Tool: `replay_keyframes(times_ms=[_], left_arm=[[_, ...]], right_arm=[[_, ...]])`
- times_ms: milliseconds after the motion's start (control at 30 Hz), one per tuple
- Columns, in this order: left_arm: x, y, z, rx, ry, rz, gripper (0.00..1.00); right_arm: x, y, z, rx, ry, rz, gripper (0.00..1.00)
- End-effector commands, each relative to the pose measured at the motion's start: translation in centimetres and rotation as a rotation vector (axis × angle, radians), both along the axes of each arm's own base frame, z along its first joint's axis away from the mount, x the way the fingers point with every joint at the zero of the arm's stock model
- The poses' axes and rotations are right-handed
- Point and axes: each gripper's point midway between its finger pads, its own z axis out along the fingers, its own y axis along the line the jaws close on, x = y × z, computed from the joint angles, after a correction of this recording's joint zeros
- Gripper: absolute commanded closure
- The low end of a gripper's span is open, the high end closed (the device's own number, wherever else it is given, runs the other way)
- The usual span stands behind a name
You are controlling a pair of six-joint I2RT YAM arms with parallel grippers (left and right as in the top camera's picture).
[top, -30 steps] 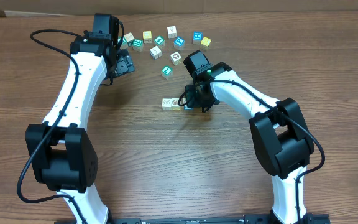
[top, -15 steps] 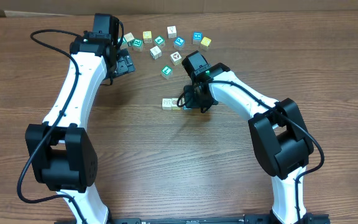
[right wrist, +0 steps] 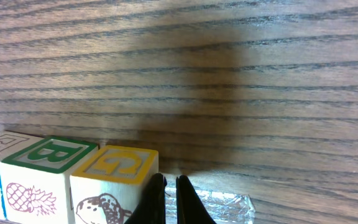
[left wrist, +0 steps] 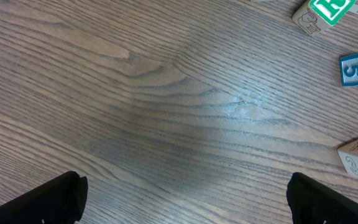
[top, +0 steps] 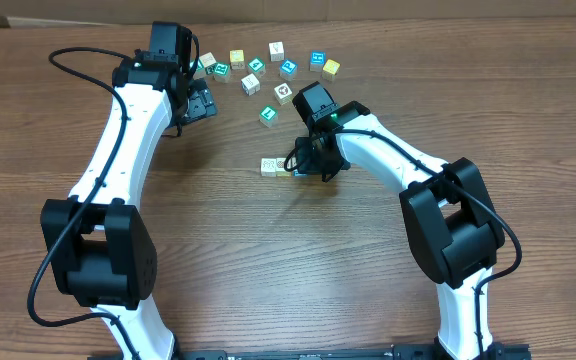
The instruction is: Form a horizontal line
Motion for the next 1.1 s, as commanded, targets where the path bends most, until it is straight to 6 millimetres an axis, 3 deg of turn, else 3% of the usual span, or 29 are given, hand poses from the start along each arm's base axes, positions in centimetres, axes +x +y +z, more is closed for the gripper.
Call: replay_keyframes(times_ms=[0, 1067], left_arm=[[0.53, 0.07, 0.27, 0.012, -0.010, 0.001, 0.00], [0.52, 0.07, 0.26, 0.012, -0.010, 0.001, 0.00]], right_arm=[[0.41, 0.62, 0.33, 0.016, -0.009, -0.016, 0.96], [0.39, 1.26, 0.63, 0.041, -0.003, -0.039, 0.96]])
